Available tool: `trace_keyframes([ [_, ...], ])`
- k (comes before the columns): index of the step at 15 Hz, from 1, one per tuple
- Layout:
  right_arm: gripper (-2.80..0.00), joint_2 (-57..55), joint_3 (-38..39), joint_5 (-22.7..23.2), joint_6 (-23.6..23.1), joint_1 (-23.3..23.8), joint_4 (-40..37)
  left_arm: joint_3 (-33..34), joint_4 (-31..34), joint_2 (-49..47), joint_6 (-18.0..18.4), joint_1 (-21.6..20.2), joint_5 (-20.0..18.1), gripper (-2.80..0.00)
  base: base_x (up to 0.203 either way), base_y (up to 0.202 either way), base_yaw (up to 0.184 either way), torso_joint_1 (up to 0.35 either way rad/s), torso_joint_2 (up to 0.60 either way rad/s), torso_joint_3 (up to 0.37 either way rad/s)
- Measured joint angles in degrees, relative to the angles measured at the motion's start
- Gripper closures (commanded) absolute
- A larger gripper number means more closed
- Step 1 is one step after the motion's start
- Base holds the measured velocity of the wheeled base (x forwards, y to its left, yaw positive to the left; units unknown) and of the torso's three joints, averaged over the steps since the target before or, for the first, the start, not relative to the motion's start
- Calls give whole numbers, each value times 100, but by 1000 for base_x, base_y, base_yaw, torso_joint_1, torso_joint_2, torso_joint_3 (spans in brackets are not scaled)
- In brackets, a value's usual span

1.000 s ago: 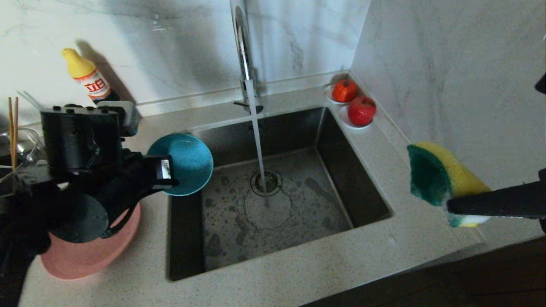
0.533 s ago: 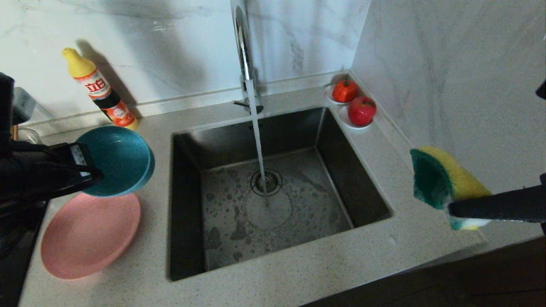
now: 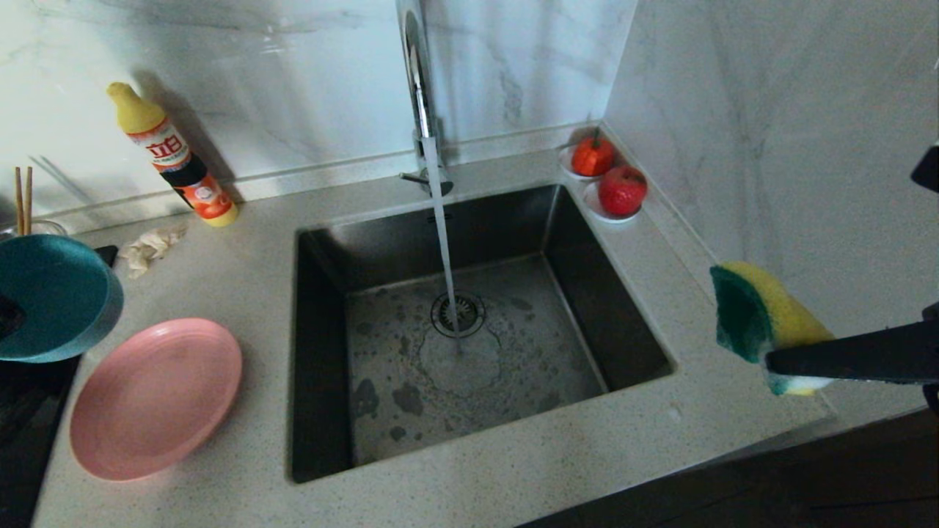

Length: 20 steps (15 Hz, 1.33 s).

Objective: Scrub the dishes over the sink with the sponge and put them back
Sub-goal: Place the bowl on the table

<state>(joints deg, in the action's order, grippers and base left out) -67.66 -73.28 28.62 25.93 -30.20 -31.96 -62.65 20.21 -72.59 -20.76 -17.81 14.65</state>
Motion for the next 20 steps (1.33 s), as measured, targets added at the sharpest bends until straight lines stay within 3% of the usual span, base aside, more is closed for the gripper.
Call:
trace_keyframes([
  [3, 0, -12, 49, 2, -5, 30, 10, -16, -16, -101, 29, -638, -417, 0, 0, 0, 0, 0, 0, 0],
  [12, 0, -67, 66, 10, -124, 34, 16, -400, -569, -1580, -29, -2007, -751, 0, 0, 0, 0, 0, 0, 0],
  [15, 0, -87, 69, 10, -121, 34, 13, -586, -659, -2069, -122, -2571, -1186, 0, 0, 0, 0, 0, 0, 0],
  [20, 0, -89, 76, 13, -123, 34, 13, -647, -710, -2526, -210, -3064, -1799, 0, 0, 0, 0, 0, 0, 0],
])
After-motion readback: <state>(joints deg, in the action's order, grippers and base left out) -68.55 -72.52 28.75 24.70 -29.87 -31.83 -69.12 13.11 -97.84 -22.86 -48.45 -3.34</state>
